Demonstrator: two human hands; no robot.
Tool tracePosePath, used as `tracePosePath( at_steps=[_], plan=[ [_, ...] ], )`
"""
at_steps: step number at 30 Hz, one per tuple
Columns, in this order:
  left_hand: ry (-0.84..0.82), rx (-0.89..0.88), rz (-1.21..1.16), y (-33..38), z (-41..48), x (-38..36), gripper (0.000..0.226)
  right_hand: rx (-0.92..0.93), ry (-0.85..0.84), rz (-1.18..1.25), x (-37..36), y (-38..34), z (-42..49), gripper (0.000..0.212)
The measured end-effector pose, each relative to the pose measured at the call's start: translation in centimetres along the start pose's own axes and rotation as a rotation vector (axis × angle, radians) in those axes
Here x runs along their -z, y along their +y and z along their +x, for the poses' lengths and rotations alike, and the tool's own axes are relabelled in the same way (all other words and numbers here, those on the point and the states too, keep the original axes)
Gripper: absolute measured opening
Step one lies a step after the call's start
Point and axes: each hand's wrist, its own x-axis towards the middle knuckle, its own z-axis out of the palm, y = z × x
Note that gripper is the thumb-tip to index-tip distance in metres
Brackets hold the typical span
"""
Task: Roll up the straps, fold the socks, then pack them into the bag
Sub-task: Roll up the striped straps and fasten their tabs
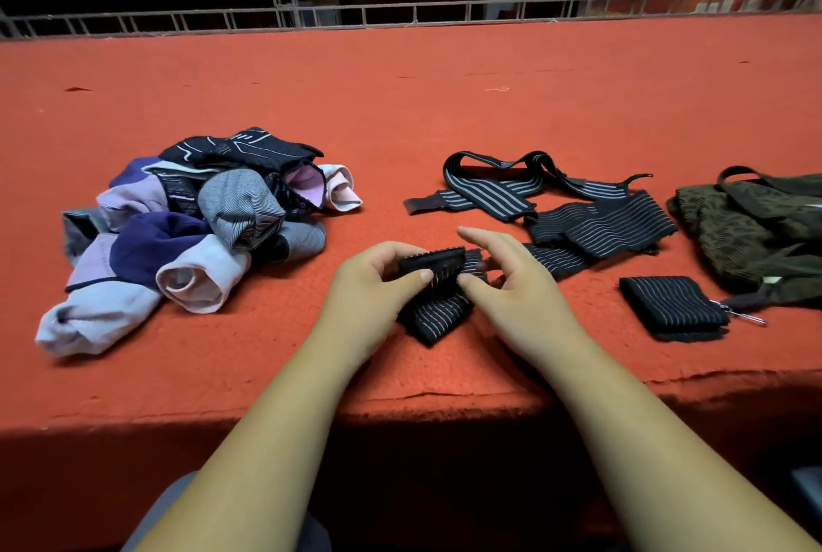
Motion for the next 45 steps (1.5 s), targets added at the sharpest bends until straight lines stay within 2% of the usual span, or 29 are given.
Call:
tracePosePath(
  at_steps=[2, 3, 6, 7, 12, 15, 17, 20, 25, 27, 32, 35, 39, 45],
  plan=[
    [-0.009, 0.009, -0.078, 0.2, 0.0, 0.2, 0.015, -0.032, -0.108, 0.049, 0.2, -0.3, 0.1, 0.061],
    [0.003, -0.001, -0.119, 0.3, 0.0, 0.4, 0.014, -0.042, -0.159, 0.071, 0.2, -0.5, 0.0, 0.055],
    [0.056, -0.005, -0.303, 0.5, 0.1, 1.1, 0.013, 0.028, -0.212, -0.008, 0.4, -0.9, -0.4, 0.016],
    [0.079, 0.005, -0.364, 0.6, 0.1, 1.3, 0.013, 0.029, -0.239, -0.007, 0.5, -1.3, -0.6, 0.01],
    [0.16, 0.038, -0.496, 1.3, 0.2, 2.0, 0.011, -0.087, -0.436, 0.312, 1.8, -4.4, -1.5, 0.027],
    [0.152, 0.043, -0.542, 1.8, -0.2, 2.3, 0.012, -0.132, -0.487, 0.612, 2.1, -5.8, -2.3, 0.029],
    [0.14, 0.045, -0.519, 2.1, -0.4, 2.3, 0.016, -0.186, -0.446, 0.771, 1.8, -6.0, -2.6, 0.029],
    [0.157, 0.061, -0.539, 2.0, -0.5, 2.2, 0.012, -0.298, -0.381, 0.833, 1.0, -5.5, -2.7, 0.032],
    [0.171, 0.064, -0.44, 0.8, 0.1, 2.5, 0.017, -0.355, -0.377, 0.515, -1.0, -3.9, -2.6, 0.025],
    [0.164, 0.051, -0.401, 0.4, 0.4, 2.6, 0.016, -0.357, -0.38, 0.468, -1.4, -3.8, -2.5, 0.022],
    [0.173, 0.012, -0.329, -0.2, 1.1, 2.7, 0.011, -0.373, -0.328, 0.383, -1.5, -3.9, -2.0, 0.033],
    [0.139, 0.013, -0.324, -0.4, 1.2, 2.5, 0.01, -0.392, -0.287, 0.415, -1.7, -3.7, -1.6, 0.032],
    [0.066, 0.01, -0.311, -0.7, 1.1, 2.5, 0.009, -0.444, -0.249, 0.477, -1.9, -3.0, -0.8, 0.02],
    [-0.016, -0.1, -0.093, -1.3, 0.5, 2.6, 0.015, -0.52, -0.266, 0.641, -1.6, -2.2, -0.3, 0.02]
  ],
)
